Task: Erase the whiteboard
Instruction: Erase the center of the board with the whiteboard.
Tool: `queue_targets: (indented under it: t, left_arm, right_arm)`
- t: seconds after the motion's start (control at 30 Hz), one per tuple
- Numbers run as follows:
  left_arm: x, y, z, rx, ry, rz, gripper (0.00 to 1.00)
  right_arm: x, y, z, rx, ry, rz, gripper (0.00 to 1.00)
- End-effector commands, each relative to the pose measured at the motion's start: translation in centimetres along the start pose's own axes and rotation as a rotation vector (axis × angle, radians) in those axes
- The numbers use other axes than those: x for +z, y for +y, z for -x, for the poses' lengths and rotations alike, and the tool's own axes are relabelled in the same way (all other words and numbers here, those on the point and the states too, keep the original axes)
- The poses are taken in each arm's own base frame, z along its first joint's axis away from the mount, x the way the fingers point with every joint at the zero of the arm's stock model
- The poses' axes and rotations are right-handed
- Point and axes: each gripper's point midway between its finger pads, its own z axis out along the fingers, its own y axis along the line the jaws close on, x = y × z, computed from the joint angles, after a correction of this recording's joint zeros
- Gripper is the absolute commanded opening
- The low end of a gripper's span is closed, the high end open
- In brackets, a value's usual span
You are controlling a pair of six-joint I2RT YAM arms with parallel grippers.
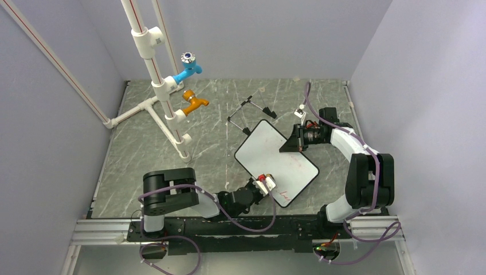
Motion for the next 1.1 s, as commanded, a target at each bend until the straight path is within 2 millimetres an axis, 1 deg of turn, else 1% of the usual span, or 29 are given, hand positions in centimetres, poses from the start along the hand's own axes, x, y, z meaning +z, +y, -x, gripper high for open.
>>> queue_targets:
  t: [0.0,0.1,0.17,0.23,0.33,0.4,0.43,0.53,0.6,0.67,0.73,0.83,0.9,0.97,1.0,1.03,1.07]
  left_arm:
    - [0.8,3.5,-1.4,0.038,0.074,0.173,0.0]
    - [0.7,6.6,-2.6,-0.076,0.112,0.238,0.0]
    - [0.4,8.2,-2.8,-0.113,0.12,0.252,0.0]
    - [0.2,8.8,-2.8,-0.108,0.127,0.252,0.0]
    - [0.3,8.5,-2.6,-0.102,0.136,0.222,0.0]
    - [0.3,7.6,-2.3,-0.105,0.127,0.176,0.0]
    - [0.2,6.6,-2.0,-0.1,0.113,0.142,0.0]
    - [0.1,3.3,-0.4,-0.066,0.043,0.048,0.0]
    - [0.1,1.0,0.2,-0.036,0.025,-0.009,0.0]
    - [0.3,-0.9,0.8,-0.033,0.015,-0.056,0.0]
    - [0.5,-2.3,1.1,-0.026,0.009,-0.085,0.0]
    - [0.9,-3.0,1.2,-0.014,0.022,-0.092,0.0]
    - [1.3,-2.5,0.8,0.006,0.044,-0.059,0.0]
    - [1.7,-1.0,0.0,-0.008,0.076,-0.015,0.0]
    - [1.9,0.3,-0.7,-0.037,0.108,0.01,0.0]
    - [1.9,1.2,-1.1,-0.068,0.128,0.024,0.0]
    - [2.1,2.6,-1.4,-0.091,0.139,0.049,0.0]
  right_arm:
    - [-0.2,3.0,1.5,-0.063,-0.037,0.14,0.0]
    - [-0.2,3.0,1.5,-0.066,-0.037,0.139,0.0]
    - [-0.3,3.0,1.5,-0.067,-0.037,0.139,0.0]
    - [-0.3,3.0,1.6,-0.068,-0.037,0.137,0.0]
    - [-0.3,3.0,1.6,-0.07,-0.037,0.134,0.0]
    - [-0.3,3.0,1.6,-0.069,-0.038,0.133,0.0]
    - [-0.3,2.9,1.6,-0.068,-0.038,0.134,0.0]
    - [-0.3,2.9,1.6,-0.065,-0.037,0.133,0.0]
    - [-0.3,2.8,1.6,-0.064,-0.038,0.132,0.0]
    - [-0.3,2.8,1.6,-0.065,-0.039,0.131,0.0]
    - [-0.3,2.9,1.6,-0.066,-0.038,0.132,0.0]
    - [-0.3,2.8,1.6,-0.065,-0.039,0.131,0.0]
    - [-0.3,2.9,1.6,-0.068,-0.039,0.132,0.0]
    - [-0.3,2.9,1.6,-0.069,-0.039,0.133,0.0]
    - [-0.3,2.9,1.6,-0.068,-0.038,0.132,0.0]
    - [-0.3,2.9,1.6,-0.069,-0.039,0.132,0.0]
    - [-0.3,2.9,1.6,-0.069,-0.039,0.132,0.0]
